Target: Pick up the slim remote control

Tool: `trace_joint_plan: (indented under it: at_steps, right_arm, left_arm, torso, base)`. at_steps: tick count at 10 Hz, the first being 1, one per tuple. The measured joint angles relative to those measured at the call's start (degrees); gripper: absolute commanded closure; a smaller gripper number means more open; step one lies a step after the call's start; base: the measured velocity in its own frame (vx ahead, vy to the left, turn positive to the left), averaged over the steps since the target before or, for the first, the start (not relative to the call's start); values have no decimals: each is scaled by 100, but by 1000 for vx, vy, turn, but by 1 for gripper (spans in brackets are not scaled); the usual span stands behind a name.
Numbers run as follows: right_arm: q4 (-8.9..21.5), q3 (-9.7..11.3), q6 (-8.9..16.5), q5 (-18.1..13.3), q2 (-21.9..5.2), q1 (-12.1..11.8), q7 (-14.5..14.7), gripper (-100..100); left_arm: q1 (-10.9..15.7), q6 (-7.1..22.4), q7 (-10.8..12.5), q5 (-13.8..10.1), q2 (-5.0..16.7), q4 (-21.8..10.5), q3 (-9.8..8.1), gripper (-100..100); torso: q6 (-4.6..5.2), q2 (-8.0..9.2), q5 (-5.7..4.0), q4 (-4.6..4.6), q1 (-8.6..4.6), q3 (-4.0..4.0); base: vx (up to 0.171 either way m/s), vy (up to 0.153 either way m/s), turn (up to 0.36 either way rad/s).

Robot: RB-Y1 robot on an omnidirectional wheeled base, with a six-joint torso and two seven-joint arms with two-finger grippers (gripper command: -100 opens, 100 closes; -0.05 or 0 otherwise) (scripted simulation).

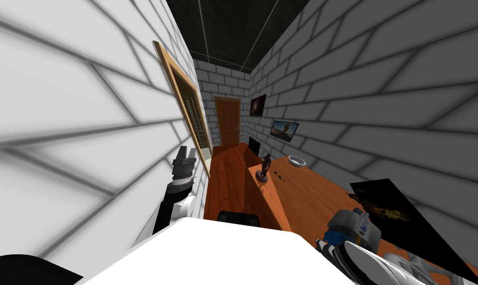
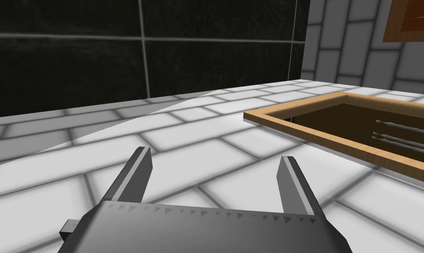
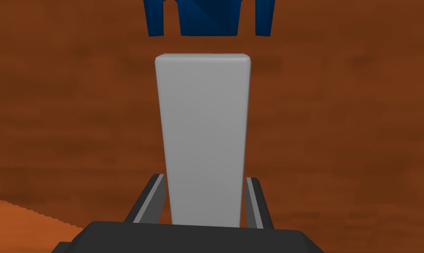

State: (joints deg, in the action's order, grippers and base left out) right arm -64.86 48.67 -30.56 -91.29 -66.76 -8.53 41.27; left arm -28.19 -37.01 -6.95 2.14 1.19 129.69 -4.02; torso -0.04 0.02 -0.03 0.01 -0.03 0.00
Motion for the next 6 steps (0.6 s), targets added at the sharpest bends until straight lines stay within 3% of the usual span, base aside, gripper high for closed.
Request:
trace_joint_plan:
  at_steps: [1, 2, 3, 5, 6]
  right_arm:
    - [0, 0, 0, 0, 0, 0, 0, 100]
    - [0, 0, 0, 0, 0, 0, 0, 0]
    - [0, 0, 1, 0, 0, 0, 0, 100]
    - [-191, -47, -132, 36, -214, 55, -32, 100]
    - [-205, -52, -148, 40, -232, 55, -37, 0]
  left_arm:
    - [0, 0, 0, 0, 0, 0, 0, 0]
    - [0, 0, 0, 0, 0, 0, 0, 0]
    - [0, 0, 0, 0, 0, 0, 0, 0]
    - [0, 0, 0, 0, 0, 0, 0, 0]
    - [0, 0, 0, 0, 0, 0, 0, 0]
  torso:
    - [0, 0, 0, 0, 0, 0]
    - [0, 0, 0, 0, 0, 0]
    - [0, 0, 0, 0, 0, 0]
    - [3, 9, 8, 1, 17, 5]
    - [2, 6, 4, 0, 12, 3]
  base:
    - [0, 0, 0]
    - [0, 0, 0]
    - [-17, 24, -67]
    - [-16, 28, -46]
    - [0, 0, 0]
